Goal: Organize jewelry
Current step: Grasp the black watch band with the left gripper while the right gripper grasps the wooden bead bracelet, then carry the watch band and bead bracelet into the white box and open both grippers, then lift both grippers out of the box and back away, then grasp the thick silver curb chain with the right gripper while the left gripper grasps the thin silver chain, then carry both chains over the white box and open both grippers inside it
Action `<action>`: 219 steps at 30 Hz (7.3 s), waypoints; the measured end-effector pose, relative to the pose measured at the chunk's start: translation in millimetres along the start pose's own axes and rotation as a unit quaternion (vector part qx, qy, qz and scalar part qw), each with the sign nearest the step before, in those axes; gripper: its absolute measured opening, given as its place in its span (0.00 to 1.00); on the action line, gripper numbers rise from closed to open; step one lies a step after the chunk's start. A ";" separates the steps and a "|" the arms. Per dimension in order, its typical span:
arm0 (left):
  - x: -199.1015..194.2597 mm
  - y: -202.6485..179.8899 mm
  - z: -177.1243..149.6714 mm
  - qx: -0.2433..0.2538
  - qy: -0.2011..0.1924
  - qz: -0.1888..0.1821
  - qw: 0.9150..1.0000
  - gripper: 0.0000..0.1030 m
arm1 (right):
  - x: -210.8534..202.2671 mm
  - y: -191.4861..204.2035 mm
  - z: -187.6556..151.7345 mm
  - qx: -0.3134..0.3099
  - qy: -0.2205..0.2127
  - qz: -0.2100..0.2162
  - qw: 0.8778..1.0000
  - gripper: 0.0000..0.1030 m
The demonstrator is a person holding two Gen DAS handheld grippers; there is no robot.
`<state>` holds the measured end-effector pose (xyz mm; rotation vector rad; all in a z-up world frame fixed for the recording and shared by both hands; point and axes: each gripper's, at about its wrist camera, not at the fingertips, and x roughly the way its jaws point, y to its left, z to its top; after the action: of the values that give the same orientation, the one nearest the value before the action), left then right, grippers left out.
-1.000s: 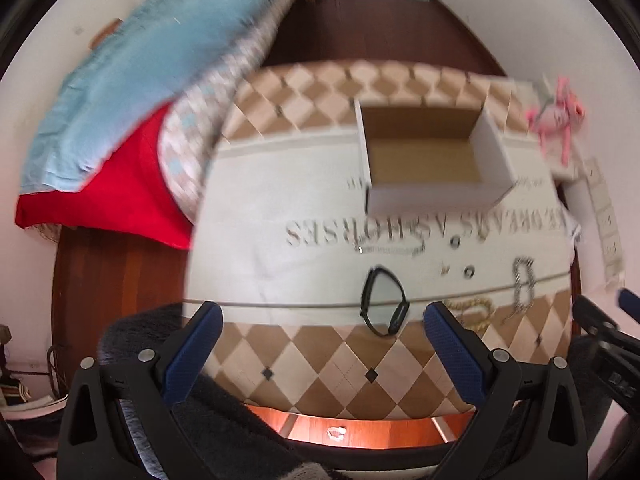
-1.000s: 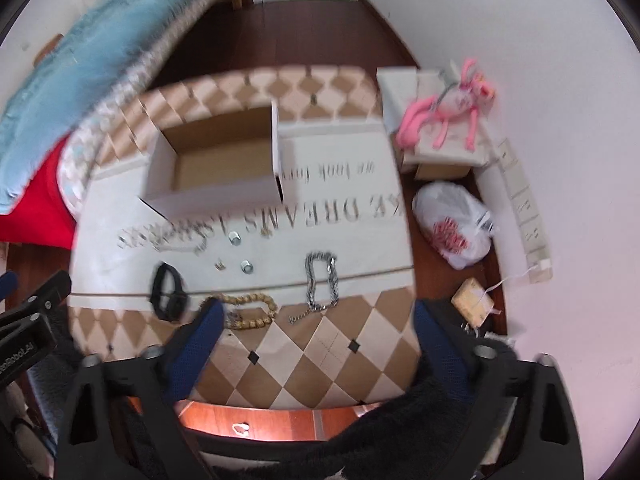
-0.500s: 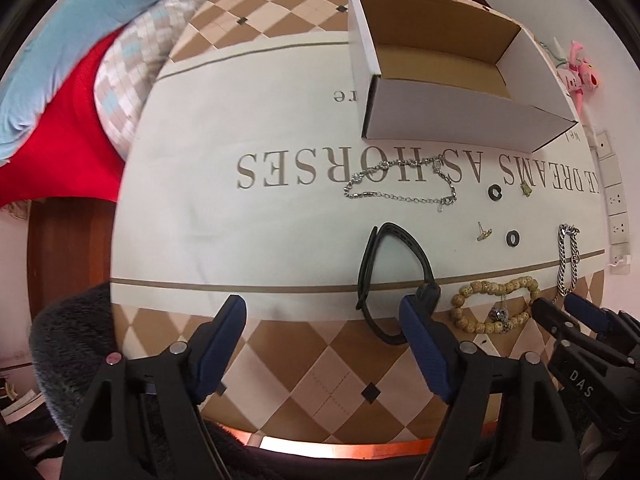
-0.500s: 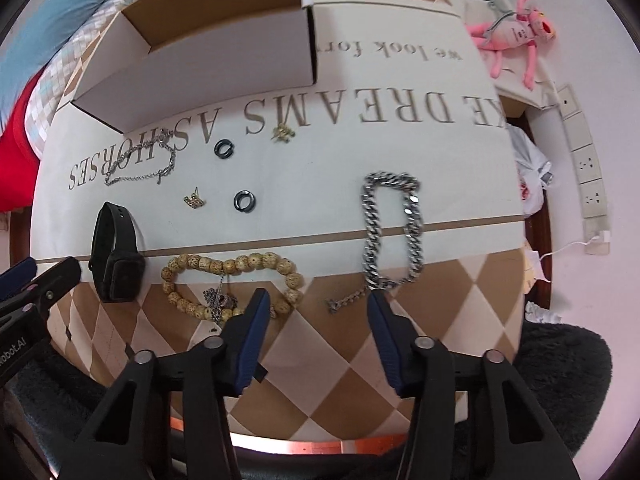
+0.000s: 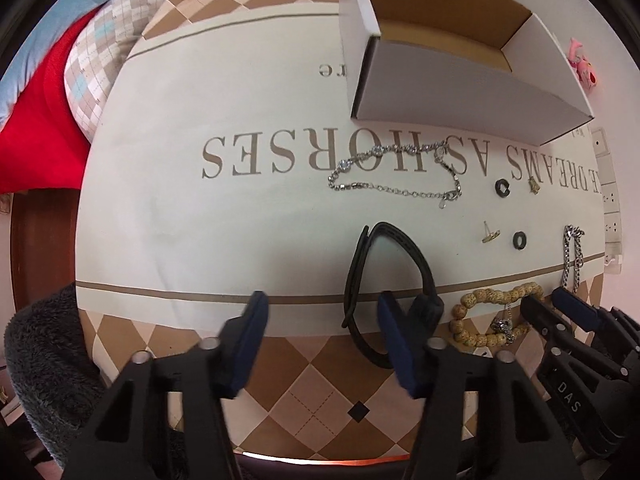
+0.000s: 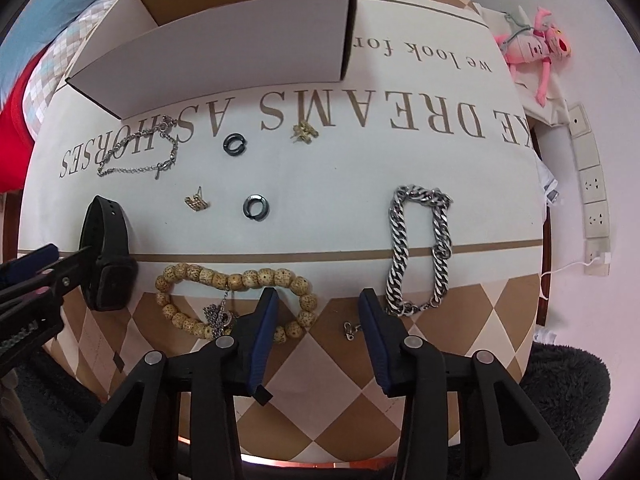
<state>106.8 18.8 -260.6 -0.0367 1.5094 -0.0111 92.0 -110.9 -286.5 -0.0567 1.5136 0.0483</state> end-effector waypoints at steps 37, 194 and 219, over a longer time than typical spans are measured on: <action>-54.2 34.1 -18.1 0.007 -0.074 -0.038 0.996 0.05 | -74.5 7.3 -13.4 -0.013 -0.100 0.061 0.993 0.09; 19.4 -69.3 60.7 0.071 -0.136 0.008 0.988 0.07 | -21.4 -95.5 16.8 0.180 -0.186 0.009 0.966 0.08; -130.8 11.4 27.9 0.004 -0.227 -0.118 0.967 0.03 | -135.5 -55.0 22.4 0.127 -0.273 0.128 0.945 0.08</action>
<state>126.5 34.6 -128.8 -0.2002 1.0384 -0.1893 110.3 -163.8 -149.6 0.3388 0.9526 0.0701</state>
